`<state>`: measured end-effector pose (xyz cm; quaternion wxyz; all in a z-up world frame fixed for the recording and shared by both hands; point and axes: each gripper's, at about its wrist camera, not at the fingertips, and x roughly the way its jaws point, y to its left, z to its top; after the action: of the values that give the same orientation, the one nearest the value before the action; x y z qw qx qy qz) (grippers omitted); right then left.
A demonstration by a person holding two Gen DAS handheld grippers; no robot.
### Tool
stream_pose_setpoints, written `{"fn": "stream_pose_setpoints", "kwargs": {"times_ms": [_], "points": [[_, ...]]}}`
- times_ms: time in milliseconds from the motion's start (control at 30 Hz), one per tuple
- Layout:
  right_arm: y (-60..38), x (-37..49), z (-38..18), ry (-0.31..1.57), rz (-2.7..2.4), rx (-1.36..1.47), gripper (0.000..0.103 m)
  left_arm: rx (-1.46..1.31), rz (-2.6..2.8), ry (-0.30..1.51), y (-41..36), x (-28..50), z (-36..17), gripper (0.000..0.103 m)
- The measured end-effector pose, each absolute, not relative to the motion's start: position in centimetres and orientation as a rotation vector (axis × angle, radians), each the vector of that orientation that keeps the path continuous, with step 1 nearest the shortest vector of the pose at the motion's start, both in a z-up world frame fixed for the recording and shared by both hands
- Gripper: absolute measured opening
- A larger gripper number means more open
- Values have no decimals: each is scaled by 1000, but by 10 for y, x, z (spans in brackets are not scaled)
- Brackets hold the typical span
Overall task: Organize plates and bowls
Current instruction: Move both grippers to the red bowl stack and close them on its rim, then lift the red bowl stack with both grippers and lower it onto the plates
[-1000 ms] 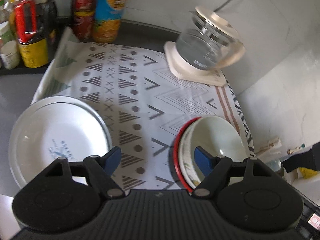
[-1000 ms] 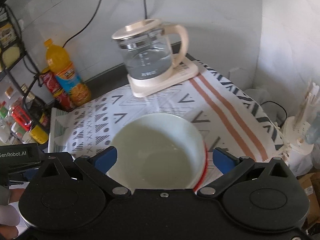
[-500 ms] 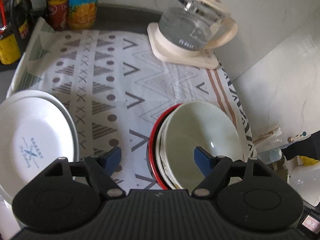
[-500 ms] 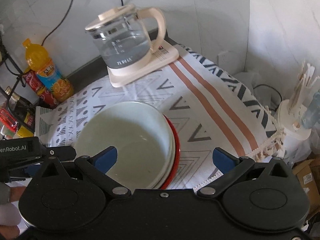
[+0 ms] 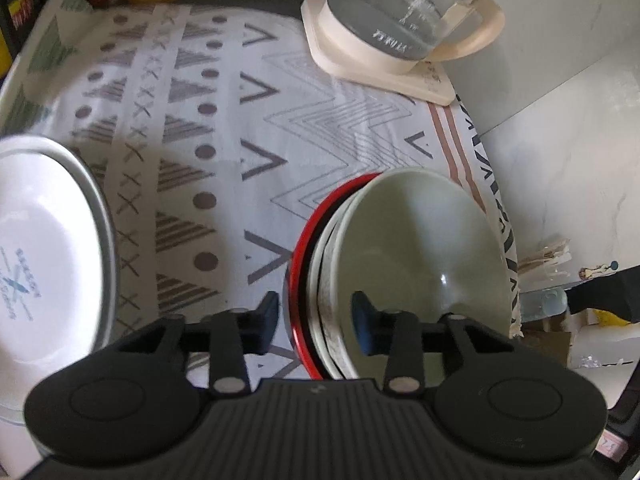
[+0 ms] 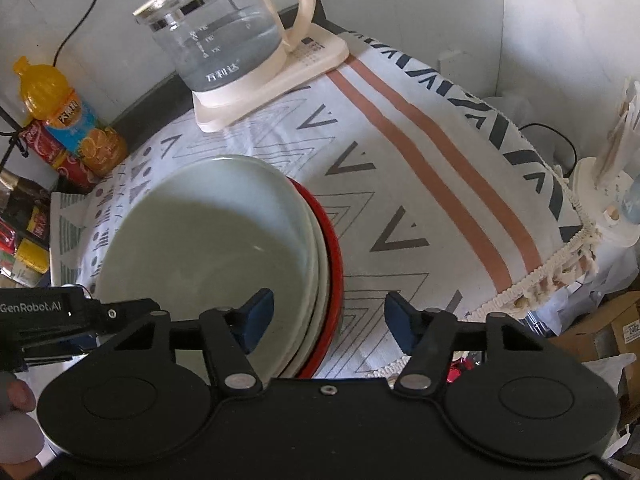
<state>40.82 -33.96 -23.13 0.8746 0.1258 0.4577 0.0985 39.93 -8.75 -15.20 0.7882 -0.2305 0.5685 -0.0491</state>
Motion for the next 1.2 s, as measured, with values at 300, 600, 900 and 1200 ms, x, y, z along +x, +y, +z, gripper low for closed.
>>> {"fn": "stream_pose_setpoints", "kwargs": {"times_ms": [300,600,900,1200], "points": [[-330,418,-246,1032,248,258,32,-496,-69,1222,-90,402,-161,27],[-331,417,-243,1029,245,246,29,-489,-62,1220,-92,401,-156,25],[-331,413,-229,995,259,231,27,-489,-79,1188,-86,395,-139,25],[-322,413,-211,955,283,232,27,-506,-70,1145,-74,391,-121,25]]}}
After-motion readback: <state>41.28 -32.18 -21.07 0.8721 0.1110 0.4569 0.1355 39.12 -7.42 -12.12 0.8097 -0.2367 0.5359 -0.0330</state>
